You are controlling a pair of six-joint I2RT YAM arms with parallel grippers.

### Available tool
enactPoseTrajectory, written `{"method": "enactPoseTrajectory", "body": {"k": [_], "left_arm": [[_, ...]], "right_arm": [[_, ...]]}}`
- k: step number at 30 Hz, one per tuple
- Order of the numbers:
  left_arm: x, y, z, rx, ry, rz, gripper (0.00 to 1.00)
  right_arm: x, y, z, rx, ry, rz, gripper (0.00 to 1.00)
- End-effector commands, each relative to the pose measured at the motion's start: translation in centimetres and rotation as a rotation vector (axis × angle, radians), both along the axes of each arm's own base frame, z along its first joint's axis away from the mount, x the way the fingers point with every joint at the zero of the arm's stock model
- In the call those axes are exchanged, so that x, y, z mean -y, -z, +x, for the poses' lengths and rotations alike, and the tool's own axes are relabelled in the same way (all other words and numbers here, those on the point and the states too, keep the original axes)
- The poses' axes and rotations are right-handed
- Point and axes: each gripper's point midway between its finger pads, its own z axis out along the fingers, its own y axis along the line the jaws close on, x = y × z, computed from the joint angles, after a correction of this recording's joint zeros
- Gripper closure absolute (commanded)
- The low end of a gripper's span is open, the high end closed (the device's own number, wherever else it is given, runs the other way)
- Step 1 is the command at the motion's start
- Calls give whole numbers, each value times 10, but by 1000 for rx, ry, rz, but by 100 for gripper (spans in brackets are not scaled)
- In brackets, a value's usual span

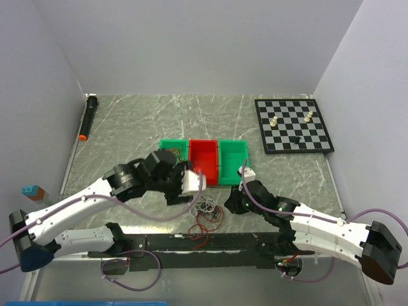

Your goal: Untangle the cables

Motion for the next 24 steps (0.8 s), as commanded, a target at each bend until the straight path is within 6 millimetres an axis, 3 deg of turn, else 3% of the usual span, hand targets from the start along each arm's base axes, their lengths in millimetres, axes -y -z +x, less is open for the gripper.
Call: {"method": "enactPoseTrajectory", "body": {"k": [1, 8, 13, 22, 24], "left_arm": [[16, 8, -37, 38, 249, -8, 23], [38, 60, -82, 76, 510, 27, 25], [43, 96, -84, 129, 624, 89, 28], [51, 135, -92, 144, 791, 147, 60], [48, 144, -96, 146, 828, 164, 61]], "right_arm": [[-7, -23, 10, 46, 38, 58, 68], [3, -27, 8, 60, 53, 56, 67], [5, -31, 9, 70, 76, 93, 66], [6, -43, 10, 87, 56, 90, 67], [6, -44, 11, 91, 57, 101, 66]]}}
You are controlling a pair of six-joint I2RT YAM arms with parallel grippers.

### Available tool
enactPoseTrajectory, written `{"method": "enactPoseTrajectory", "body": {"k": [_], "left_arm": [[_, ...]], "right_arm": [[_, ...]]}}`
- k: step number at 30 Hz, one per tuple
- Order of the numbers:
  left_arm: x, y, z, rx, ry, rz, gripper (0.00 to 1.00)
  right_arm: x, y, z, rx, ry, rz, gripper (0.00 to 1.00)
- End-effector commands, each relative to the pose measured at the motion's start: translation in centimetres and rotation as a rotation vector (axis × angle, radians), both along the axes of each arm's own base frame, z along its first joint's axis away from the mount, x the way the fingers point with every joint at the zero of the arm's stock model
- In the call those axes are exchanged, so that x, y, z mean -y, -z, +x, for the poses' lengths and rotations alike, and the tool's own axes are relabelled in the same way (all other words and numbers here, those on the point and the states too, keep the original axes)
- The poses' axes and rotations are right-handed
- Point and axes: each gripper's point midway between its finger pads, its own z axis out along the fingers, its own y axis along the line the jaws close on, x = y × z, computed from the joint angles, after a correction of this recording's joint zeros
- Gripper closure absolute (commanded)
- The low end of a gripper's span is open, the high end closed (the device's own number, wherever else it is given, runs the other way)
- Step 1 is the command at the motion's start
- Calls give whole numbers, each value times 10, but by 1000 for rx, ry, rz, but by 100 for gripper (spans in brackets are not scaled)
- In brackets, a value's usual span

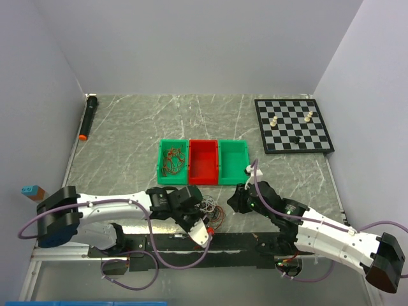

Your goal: Untangle the cables

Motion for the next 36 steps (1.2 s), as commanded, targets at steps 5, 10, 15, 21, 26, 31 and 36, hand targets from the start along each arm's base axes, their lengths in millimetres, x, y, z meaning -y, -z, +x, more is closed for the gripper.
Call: {"method": "enactPoseTrajectory", "body": {"k": [5, 10, 15, 21, 26, 31, 36], "left_arm": [[7, 28, -6, 54, 159, 13, 60], [13, 37, 0, 81, 159, 7, 59], [14, 44, 5, 89, 161, 32, 69], [17, 38, 5, 76, 151, 32, 99], [31, 4, 8, 64, 103, -18, 99], [54, -64, 2, 26, 65, -145, 99], [53, -103, -26, 38, 104, -223, 99]], "right_arm": [[-4, -32, 8, 59, 9, 77, 66], [-5, -41, 8, 76, 11, 105, 66], [-5, -40, 6, 72, 7, 119, 66], [-5, -41, 6, 78, -2, 115, 66], [-12, -46, 8, 89, -23, 118, 65], [-26, -56, 17, 98, -39, 133, 29], [-46, -75, 26, 132, -86, 152, 24]]}}
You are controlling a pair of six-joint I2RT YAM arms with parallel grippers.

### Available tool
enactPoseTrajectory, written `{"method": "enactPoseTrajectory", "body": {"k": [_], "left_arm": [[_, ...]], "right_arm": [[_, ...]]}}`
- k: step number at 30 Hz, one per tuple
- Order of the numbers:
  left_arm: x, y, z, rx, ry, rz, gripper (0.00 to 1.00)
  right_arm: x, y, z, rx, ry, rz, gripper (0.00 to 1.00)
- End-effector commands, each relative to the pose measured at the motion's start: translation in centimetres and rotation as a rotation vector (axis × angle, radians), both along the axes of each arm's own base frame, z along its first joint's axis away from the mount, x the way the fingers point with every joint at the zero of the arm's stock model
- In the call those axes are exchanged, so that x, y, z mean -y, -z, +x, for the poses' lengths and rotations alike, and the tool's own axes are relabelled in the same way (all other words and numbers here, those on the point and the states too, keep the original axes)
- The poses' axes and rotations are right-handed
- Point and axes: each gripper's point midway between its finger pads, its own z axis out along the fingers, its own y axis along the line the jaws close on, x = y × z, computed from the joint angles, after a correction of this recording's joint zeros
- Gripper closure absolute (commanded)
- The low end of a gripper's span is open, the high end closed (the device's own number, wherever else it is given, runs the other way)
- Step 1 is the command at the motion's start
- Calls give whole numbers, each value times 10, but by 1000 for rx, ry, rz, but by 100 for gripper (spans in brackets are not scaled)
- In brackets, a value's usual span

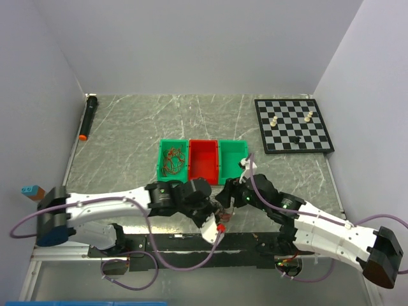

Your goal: Untangle the cables

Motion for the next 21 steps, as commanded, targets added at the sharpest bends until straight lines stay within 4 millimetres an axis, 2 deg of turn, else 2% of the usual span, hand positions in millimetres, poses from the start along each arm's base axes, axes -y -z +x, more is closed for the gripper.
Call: {"method": "enactPoseTrajectory", "body": {"k": [1, 4, 9, 11, 14, 21], "left_arm": [[-5, -43, -36, -34, 55, -79, 99], [-7, -61, -41, 4, 55, -121, 99], [-6, -94, -22, 103, -5, -191, 99], [-4, -110, -8, 177, -45, -235, 99], [-2, -139, 8, 238, -124, -317, 99], [-13, -215, 15, 228, -226, -469, 99]], "right_arm": [[-27, -49, 19, 101, -37, 95, 23], [-31, -53, 24, 109, -37, 85, 23], [-32, -52, 26, 114, -32, 80, 23], [-33, -50, 24, 103, -44, 88, 23], [-31, -32, 19, 66, -47, 70, 23], [-26, 13, 10, -41, -40, -2, 23]]}}
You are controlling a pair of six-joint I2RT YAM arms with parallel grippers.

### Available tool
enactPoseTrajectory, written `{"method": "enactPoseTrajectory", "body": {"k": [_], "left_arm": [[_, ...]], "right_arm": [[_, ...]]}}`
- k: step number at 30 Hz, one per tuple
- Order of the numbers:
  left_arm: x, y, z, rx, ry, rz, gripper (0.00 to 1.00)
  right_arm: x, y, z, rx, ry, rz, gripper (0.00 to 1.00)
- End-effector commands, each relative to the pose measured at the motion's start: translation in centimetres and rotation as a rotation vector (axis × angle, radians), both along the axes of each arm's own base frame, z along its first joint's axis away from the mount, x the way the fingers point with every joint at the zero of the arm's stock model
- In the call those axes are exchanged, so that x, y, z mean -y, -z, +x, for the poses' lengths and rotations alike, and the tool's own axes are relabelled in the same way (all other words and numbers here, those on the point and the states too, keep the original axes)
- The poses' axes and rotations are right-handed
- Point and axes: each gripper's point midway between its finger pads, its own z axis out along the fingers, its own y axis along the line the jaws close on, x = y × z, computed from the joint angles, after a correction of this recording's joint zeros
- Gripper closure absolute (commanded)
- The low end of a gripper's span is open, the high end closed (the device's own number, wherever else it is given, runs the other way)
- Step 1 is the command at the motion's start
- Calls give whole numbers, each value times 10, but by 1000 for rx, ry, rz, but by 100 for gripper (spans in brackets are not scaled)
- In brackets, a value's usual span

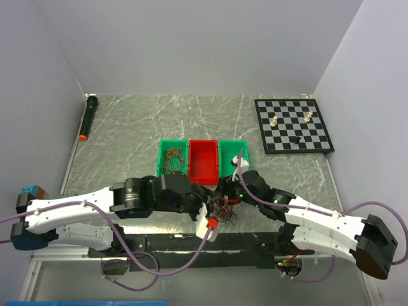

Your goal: Untangle the cables

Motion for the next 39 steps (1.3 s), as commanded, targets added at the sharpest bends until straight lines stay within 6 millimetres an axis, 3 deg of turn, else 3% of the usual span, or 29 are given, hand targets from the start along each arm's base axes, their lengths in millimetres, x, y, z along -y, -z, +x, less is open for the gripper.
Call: {"method": "enactPoseTrajectory", "body": {"k": [1, 7, 10, 12, 14, 15, 17, 21, 23, 28, 31, 39], "left_arm": [[-12, -78, 10, 11, -93, -201, 99], [-42, -107, 25, 15, -232, -343, 99], [-56, -122, 50, -24, -402, -476, 99], [-69, -124, 73, -77, -539, -556, 99], [-83, -104, 99, -143, -668, -558, 99], [-102, -94, 126, -154, -775, -565, 99], [-130, -85, 159, -177, -892, -595, 99], [-159, -112, 201, -149, -1004, -742, 99], [-161, -118, 211, -169, -1017, -765, 99], [-145, -84, 212, -242, -983, -664, 99], [-142, -73, 212, -251, -973, -645, 99], [-141, -84, 215, -205, -950, -677, 99]], "right_arm": [[0, 21, -2, -55, 11, -22, 23], [6, 16, 4, -24, 57, -6, 23], [5, 19, 1, -37, 43, -12, 23], [5, 25, -1, -52, 39, -18, 25], [6, 31, -5, -81, 46, -12, 25], [9, 34, -7, -94, 60, -9, 26], [15, 37, -8, -99, 86, -3, 27], [23, 33, -10, -74, 105, 13, 27], [24, 35, -11, -79, 100, 3, 27], [24, 47, -12, -112, 99, -40, 29], [26, 50, -12, -116, 105, -44, 30], [28, 53, -13, -118, 103, -60, 31]]}}
